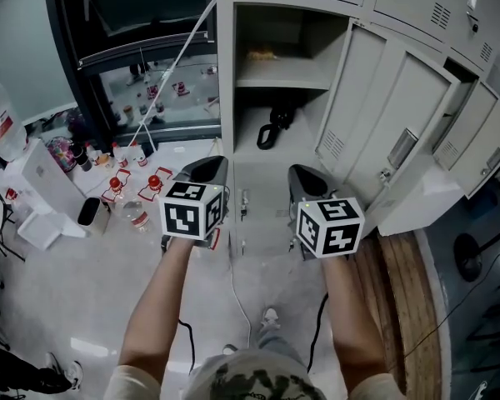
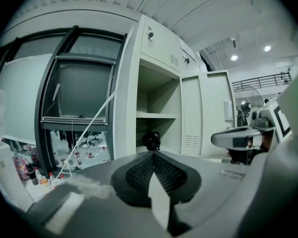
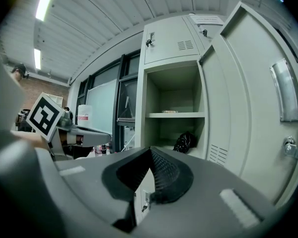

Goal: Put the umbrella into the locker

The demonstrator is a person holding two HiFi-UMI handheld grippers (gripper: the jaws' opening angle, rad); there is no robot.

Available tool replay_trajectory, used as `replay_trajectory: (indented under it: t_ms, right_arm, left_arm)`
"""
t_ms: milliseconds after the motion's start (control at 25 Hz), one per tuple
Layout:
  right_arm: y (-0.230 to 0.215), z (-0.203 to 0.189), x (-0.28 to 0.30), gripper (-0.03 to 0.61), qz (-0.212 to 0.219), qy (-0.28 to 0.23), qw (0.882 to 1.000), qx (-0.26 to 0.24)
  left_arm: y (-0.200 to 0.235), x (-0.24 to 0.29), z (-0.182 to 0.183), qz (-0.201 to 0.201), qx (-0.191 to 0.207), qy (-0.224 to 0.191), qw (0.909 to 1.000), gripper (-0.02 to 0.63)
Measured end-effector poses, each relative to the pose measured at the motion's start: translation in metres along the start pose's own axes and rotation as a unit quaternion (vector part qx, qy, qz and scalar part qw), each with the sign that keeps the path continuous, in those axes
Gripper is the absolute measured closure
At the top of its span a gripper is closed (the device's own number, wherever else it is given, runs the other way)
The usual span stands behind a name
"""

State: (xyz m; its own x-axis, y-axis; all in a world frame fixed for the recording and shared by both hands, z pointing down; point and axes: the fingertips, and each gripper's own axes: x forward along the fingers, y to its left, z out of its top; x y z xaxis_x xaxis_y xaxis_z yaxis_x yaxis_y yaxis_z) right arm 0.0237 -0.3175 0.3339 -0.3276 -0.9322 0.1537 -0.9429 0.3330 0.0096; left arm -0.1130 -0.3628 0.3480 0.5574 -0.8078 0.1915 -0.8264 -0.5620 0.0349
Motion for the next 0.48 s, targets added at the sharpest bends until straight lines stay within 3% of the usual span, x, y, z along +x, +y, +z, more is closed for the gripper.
replay_trajectory:
  t_ms: [480]
  right_arm:
    - [0.0019, 0.0006, -0.0078, 0.581, -0.002, -0.003, 1.0, 0.004]
  left_arm:
    - [-0.0063, -0.0035, 0.0048, -0.004, 0.005, -0.004, 1.0, 0.607]
